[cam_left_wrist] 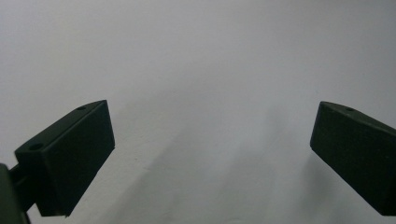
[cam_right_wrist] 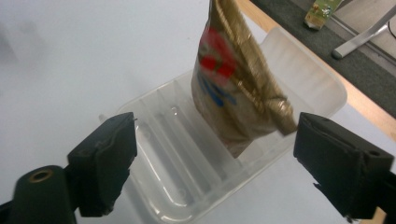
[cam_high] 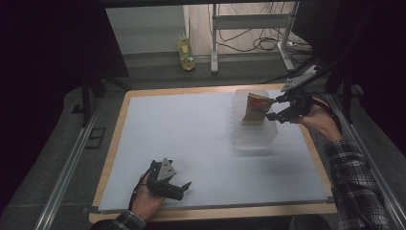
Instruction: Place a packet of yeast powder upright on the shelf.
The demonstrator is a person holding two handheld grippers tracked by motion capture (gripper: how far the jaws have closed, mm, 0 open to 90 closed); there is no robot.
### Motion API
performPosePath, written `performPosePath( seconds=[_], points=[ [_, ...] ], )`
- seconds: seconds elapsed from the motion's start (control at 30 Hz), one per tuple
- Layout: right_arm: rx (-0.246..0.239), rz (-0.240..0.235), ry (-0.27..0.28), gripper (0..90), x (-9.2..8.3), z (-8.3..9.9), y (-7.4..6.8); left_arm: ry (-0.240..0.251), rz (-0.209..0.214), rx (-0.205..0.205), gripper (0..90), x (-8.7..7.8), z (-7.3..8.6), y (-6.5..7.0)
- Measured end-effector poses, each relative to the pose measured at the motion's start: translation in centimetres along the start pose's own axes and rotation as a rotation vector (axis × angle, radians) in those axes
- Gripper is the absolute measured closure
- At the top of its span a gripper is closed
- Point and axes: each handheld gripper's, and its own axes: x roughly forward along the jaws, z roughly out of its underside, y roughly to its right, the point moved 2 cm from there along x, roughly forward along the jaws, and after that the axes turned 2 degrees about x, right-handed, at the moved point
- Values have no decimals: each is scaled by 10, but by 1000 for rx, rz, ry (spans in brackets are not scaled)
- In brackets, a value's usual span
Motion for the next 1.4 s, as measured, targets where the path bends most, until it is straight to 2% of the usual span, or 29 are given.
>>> performPosePath(
  seconds=[0.13,0.27,0.33,0.53,0.6,0.67,0.7,0.9,1.4],
  points=[
    [29,0,17,110,-4,10,-5,0,-1,-1,0,0,0,0],
    [55,25,18,90,-9,18,-10,0,-2,1,0,0,0,0],
    [68,19,28,83,-11,22,-14,-1,-3,2,0,0,0,0],
    [66,15,42,74,-15,29,-24,0,-5,2,0,0,0,1],
    [67,12,32,61,-15,33,-31,0,-6,2,0,0,0,1],
    [61,12,32,58,-15,34,-33,1,-5,2,0,0,0,0],
    [64,2,41,54,-15,37,-38,2,-4,0,0,0,0,0],
    [71,-16,67,38,-14,41,-52,18,11,-10,0,-2,-1,1],
    [63,-50,105,0,7,54,-92,22,12,-18,0,-3,0,-1]
  ],
)
